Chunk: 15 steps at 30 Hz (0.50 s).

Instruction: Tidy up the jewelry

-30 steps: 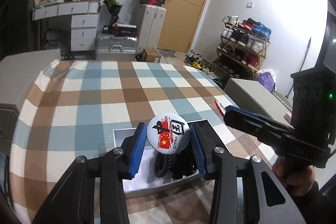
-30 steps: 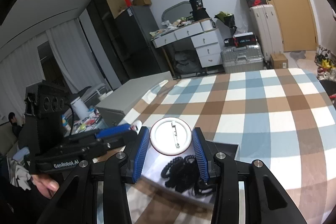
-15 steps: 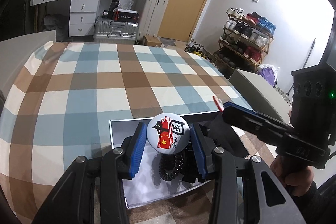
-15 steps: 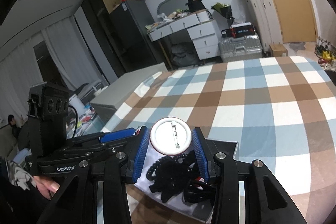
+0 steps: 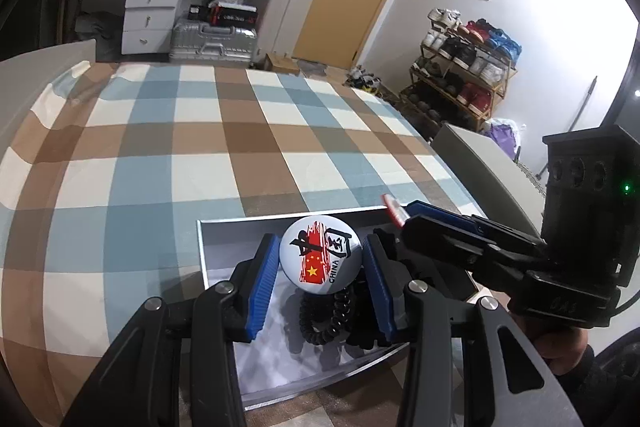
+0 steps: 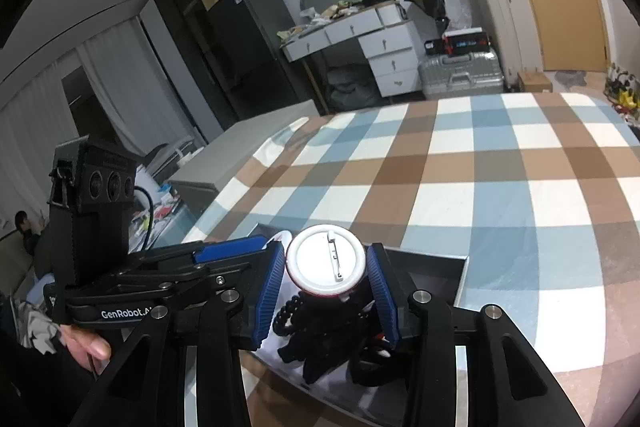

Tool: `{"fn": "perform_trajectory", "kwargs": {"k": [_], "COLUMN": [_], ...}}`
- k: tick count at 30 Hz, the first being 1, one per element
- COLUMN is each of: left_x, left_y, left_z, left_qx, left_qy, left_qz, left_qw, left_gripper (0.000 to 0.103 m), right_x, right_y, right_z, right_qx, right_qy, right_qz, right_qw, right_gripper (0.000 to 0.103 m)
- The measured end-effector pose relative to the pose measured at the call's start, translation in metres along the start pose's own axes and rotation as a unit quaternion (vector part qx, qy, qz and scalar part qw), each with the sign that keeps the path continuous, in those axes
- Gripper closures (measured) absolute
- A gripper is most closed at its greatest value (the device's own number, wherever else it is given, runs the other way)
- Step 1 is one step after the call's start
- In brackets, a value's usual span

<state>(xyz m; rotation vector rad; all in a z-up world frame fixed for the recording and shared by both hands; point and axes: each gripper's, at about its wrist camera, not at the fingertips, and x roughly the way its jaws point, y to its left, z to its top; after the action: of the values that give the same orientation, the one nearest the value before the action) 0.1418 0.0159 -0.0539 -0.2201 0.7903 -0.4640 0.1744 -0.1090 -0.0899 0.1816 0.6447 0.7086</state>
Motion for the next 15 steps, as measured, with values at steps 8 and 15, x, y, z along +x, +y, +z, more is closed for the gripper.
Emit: {"fn": "perform_trajectory", "kwargs": {"k": [8,15], "left_x": [-0.004,-0.025], "left_y": [-0.004,-0.008], "left_z": [-0.005,-0.004], "left_qx": [0.012,0.011], "left_qy": [-0.001,-0.047], "left_qz": [0.037,0.091], "left_qw": [0.9992,0.9947], "left_gripper": [0.048,0.033], "right_x": [-0.020,-0.052], "right_y": [-0.002,0.008], "right_z": [-0.001,-0.003], "right_qx": [0.012,-0.003], "right_qy": [-0.036,-0.101], "right_qz": [-0.017,-0.042], "right_qw": [0.999,0.994], "right_gripper": [0.045,0.022]}}
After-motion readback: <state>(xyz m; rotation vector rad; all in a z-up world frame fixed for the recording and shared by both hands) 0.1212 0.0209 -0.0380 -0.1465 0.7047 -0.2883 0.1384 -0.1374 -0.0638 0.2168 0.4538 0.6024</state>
